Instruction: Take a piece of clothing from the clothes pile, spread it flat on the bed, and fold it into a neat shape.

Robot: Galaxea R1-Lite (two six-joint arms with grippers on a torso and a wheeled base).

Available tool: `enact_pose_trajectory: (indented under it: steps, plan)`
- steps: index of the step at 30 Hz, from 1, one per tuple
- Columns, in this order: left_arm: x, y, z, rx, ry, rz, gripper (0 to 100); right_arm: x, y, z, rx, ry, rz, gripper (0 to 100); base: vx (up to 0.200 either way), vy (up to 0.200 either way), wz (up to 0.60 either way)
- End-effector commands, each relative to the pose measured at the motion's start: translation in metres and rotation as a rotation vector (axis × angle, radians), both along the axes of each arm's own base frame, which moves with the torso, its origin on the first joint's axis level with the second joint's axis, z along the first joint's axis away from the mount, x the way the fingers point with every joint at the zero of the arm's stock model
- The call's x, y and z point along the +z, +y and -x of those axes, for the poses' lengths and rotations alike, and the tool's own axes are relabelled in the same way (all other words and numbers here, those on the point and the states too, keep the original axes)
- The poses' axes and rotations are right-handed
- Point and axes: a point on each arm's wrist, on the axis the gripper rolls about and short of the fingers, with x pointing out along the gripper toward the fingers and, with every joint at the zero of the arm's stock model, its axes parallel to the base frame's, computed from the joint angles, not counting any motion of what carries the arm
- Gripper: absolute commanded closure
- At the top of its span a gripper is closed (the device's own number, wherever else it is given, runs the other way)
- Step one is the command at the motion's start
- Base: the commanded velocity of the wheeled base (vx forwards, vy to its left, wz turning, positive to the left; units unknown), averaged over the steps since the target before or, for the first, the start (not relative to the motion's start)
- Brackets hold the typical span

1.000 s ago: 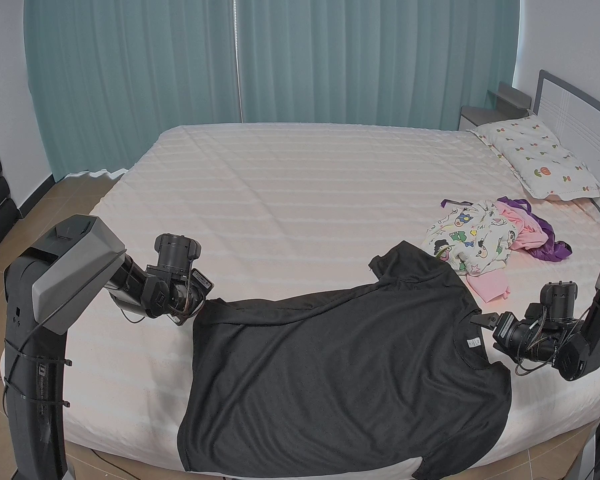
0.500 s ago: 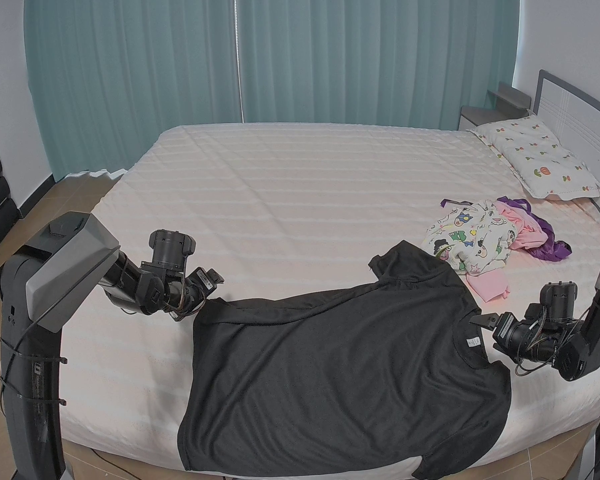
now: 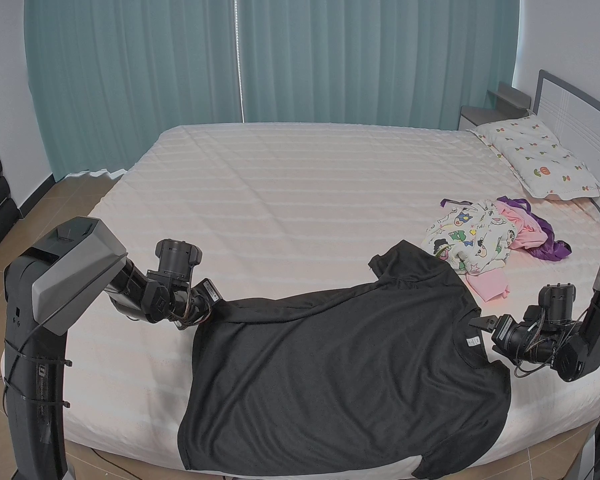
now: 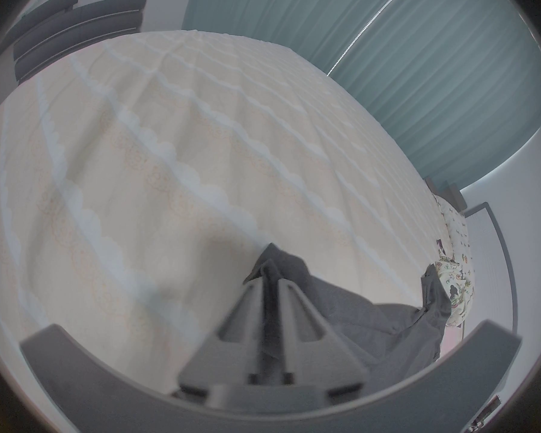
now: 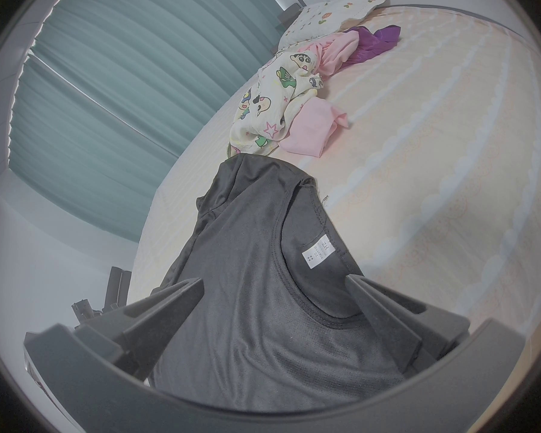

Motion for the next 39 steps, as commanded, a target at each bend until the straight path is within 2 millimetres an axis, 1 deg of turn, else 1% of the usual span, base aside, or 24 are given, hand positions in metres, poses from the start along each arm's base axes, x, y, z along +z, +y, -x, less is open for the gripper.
enact_pose_trajectory:
  steps: [1, 3, 5, 6, 12, 17, 23, 30, 31, 38, 39]
  plan:
    - [0.016, 0.015, -0.017, 0.064, -0.08, 0.003, 100, -0.001, 0.0, 0.0, 0.0, 0.003, 0.0, 0, 0.0, 0.0, 0.0]
    - [0.02, 0.022, -0.023, 0.089, -0.101, 0.004, 100, -0.001, 0.0, 0.0, 0.0, 0.003, 0.0, 0, 0.0, 0.0, 0.0]
    - [0.019, 0.028, -0.028, 0.114, -0.111, -0.005, 100, -0.001, 0.0, 0.0, 0.0, 0.003, 0.0, 0, 0.0, 0.0, 0.0]
    - [0.019, 0.028, -0.028, 0.114, -0.111, -0.005, 100, -0.001, 0.0, 0.0, 0.0, 0.003, 0.0, 0, 0.0, 0.0, 0.0]
    - [0.004, 0.046, -0.048, 0.207, -0.135, -0.052, 100, -0.001, 0.0, 0.0, 0.001, 0.004, 0.0, 0, 0.0, 0.0, 0.0]
    - [-0.004, 0.048, -0.057, 0.212, -0.144, -0.054, 100, -0.001, 0.0, 0.0, 0.001, 0.004, 0.0, 0, 0.0, 0.0, 0.0]
    - [0.001, 0.047, -0.062, 0.213, -0.167, -0.052, 100, -0.001, 0.001, 0.0, 0.003, 0.004, 0.0, 0, 0.0, 0.0, 0.0]
    - [0.002, 0.049, -0.062, 0.221, -0.16, -0.059, 100, -0.001, 0.001, 0.0, 0.002, 0.005, -0.002, 0, 0.0, 0.0, 0.0]
    - [0.002, 0.05, -0.061, 0.222, -0.148, -0.062, 0, -0.001, 0.001, 0.0, 0.002, 0.006, -0.002, 0, 0.0, 0.0, 0.0]
    - [0.002, 0.049, -0.057, 0.213, -0.099, -0.066, 0, -0.001, 0.001, 0.0, 0.002, 0.003, -0.002, 0, 0.0, 0.0, 0.0]
    - [0.009, 0.049, -0.053, 0.215, -0.098, -0.059, 0, -0.001, 0.001, 0.0, 0.002, 0.006, -0.002, 0, 0.0, 0.0, 0.0]
